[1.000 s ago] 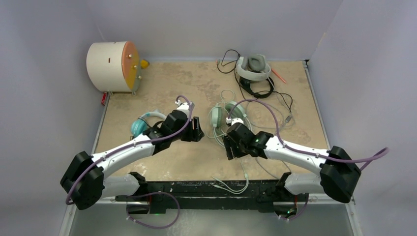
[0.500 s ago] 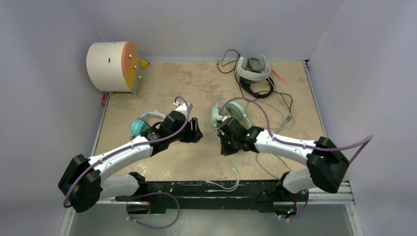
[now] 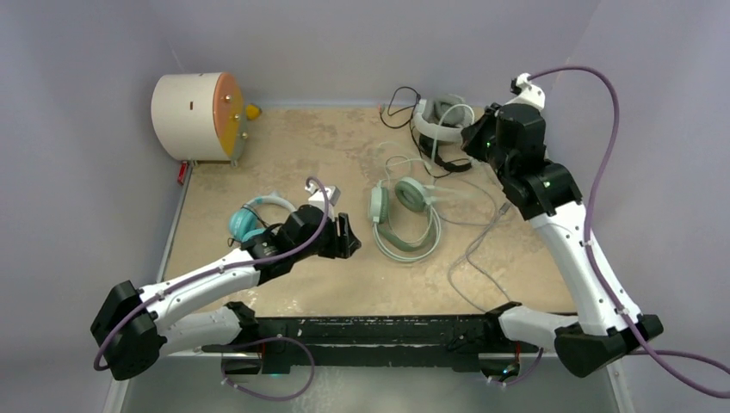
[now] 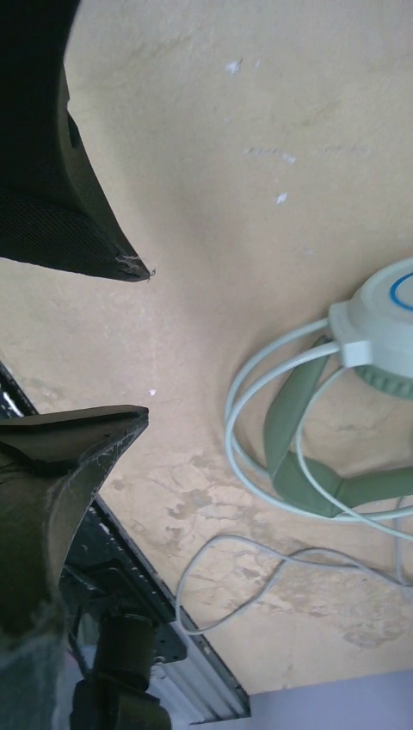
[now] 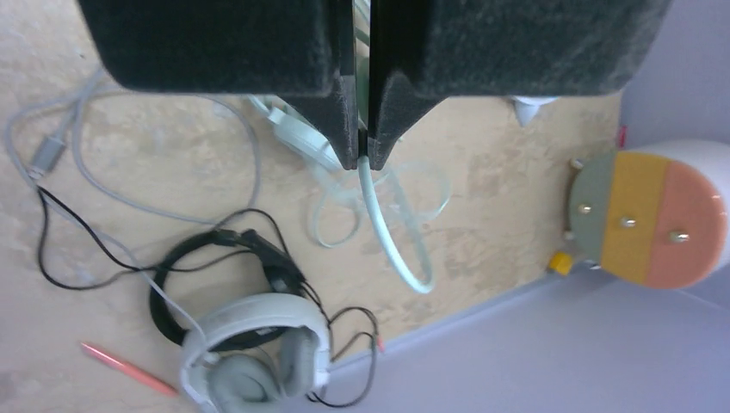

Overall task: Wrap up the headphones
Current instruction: Untie the headphones cable from the headphones.

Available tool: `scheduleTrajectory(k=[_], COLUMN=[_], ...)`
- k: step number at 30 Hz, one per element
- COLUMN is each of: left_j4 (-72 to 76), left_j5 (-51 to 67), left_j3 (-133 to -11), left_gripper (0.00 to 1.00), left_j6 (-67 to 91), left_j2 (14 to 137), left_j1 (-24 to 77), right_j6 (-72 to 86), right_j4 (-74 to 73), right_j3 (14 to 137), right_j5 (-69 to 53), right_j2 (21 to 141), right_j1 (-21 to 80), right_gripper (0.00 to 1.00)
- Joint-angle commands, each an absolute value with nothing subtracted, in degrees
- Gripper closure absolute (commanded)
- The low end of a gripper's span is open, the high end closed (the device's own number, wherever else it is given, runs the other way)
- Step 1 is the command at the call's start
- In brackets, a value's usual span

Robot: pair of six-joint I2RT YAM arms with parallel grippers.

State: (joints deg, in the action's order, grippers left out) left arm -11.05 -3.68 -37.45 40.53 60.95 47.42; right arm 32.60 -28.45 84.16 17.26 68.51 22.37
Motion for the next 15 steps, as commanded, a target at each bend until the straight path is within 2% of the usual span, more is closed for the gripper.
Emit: scheduleTrajectory(k=[1,4,9,10,11,12,13,15], left_j4=[-6.53,0.00,5.81,4.68,3.95,3.80,4.07,6.19], left_j5=[-4.19,-2.47,-4.48,-6.36,-8.27,-9.31,-9.70,-9.56], left_j3=[-35.12,-33.67,-36.84,-38.42,-39.63,-40.54,-41.06,-41.64], left_gripper=[0.47,0.46,0.34,0.31,0.29,0.27,0.27,0.27], left_j6=[45.03,49.19,56.48,57.56,58.28,58.91,59.38,59.69], left_j2=[63.11,67.47,75.51,76.73,77.74,78.70,79.60,81.47], left_j1=[51.35,53.96,57.34,58.10,58.76,59.28,59.52,59.59], right_j6=[33.94,32.76,29.45,28.81,28.80,28.64,27.69,26.34], right_j4=[-36.04,-35.54,-35.87,-36.66,-37.51,-37.50,-36.91,-35.44], right_j3=[81.31,78.36,73.19,71.88,70.70,68.57,66.82,64.04], right_j5=[24.35,23.13,21.60,22.28,22.81,22.86,22.06,19.33], right_j2=[72.03,73.04,75.57,76.11,76.60,76.89,77.13,77.85], right_j1=[22.30,21.98,21.97,21.97,21.97,21.97,21.97,21.97], right_gripper=[1.00,1.00,1.00,0.89,0.71,0.58,0.53,0.49])
